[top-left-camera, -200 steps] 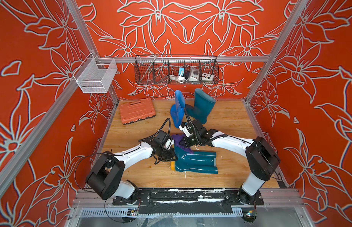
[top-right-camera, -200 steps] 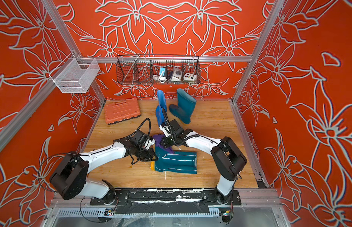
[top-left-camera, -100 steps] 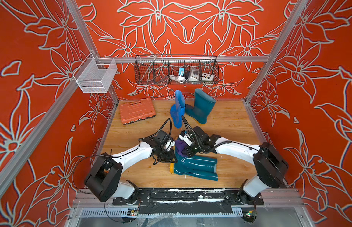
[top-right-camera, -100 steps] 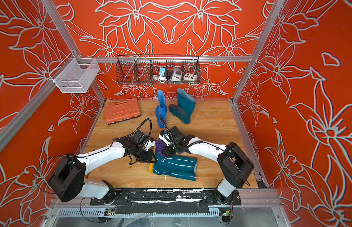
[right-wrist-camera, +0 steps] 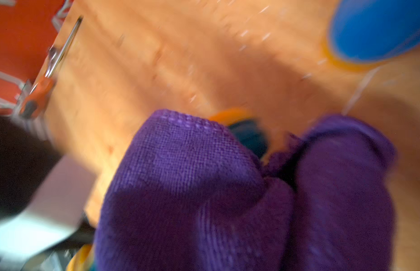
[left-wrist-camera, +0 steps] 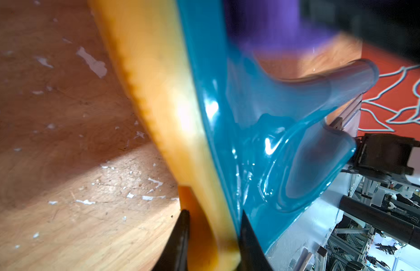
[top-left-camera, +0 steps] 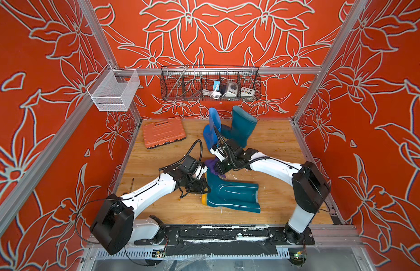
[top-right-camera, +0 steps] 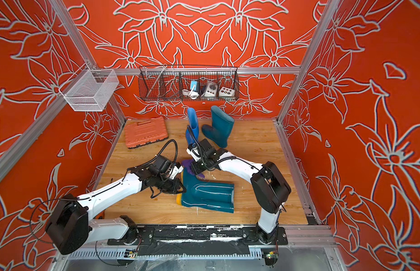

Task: Wipe the rubber boots with a cloth
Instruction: Wipe the dirt off the rubber boot.

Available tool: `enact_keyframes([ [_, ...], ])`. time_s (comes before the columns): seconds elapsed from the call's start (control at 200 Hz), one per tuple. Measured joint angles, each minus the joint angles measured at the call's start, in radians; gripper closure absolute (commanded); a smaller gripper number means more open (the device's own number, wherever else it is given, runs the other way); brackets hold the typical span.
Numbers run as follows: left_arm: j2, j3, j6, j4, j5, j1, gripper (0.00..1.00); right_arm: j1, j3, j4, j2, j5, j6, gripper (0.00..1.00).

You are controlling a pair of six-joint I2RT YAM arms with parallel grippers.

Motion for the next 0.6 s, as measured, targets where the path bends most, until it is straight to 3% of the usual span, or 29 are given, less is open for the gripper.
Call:
enact_keyframes([
  [0.205, -0.039, -0.023, -0.006, 0.002, 0.017, -0.003, 1.00, 0.013, -0.042, 0.000, -0.043, 0.015, 0.000, 1.00],
  [0.465, -0.039, -0.035, 0.005, -0.034, 0.021, -0.016, 1.00, 0.124, -0.356, -0.020, -0.348, -0.002, 0.050, 1.00],
  [0.6, -0.039, -0.035, 0.008, -0.017, 0.021, -0.015, 1.00, 0.119, -0.330, -0.068, -0.370, 0.017, 0.049, 1.00],
])
